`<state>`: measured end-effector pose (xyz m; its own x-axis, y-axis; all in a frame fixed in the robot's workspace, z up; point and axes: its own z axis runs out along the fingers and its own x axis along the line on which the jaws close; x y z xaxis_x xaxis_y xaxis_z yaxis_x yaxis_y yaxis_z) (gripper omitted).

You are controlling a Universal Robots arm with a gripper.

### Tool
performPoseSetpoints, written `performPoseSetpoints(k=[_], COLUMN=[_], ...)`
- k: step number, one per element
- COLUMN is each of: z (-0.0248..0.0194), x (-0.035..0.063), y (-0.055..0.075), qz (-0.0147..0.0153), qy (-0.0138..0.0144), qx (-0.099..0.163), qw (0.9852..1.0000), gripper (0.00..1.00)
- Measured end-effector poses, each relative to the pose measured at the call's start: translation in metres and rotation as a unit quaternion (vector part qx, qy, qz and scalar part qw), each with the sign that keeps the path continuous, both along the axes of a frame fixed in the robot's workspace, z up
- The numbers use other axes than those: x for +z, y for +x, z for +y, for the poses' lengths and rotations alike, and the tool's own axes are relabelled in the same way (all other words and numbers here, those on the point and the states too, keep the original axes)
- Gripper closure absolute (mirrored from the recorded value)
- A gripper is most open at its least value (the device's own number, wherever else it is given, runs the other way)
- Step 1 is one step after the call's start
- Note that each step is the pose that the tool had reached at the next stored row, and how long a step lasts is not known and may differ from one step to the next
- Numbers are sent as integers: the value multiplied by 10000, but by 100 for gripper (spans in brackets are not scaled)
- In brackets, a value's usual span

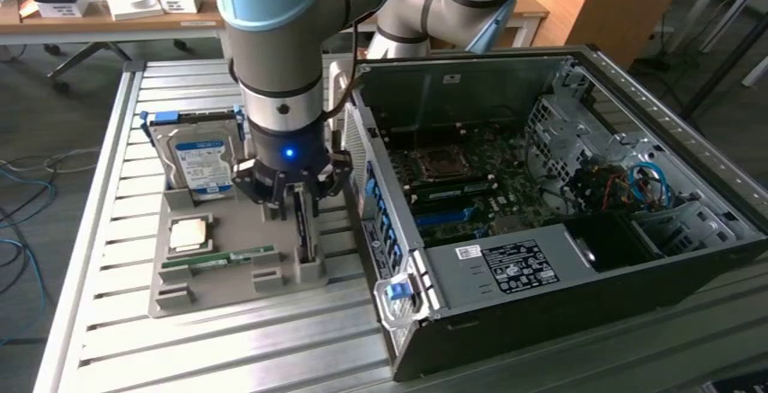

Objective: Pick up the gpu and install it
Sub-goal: 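Pick up the gpu and move the gpu toward the slot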

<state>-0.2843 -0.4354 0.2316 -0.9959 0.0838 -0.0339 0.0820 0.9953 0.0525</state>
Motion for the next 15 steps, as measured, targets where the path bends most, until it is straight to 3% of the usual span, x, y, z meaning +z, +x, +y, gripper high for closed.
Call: performPoseSetpoints(k=[15], z=[0], x=[-21], y=[0], qz=[0], qy=[0], qx=[-1], qw=[10000], gripper=[53])
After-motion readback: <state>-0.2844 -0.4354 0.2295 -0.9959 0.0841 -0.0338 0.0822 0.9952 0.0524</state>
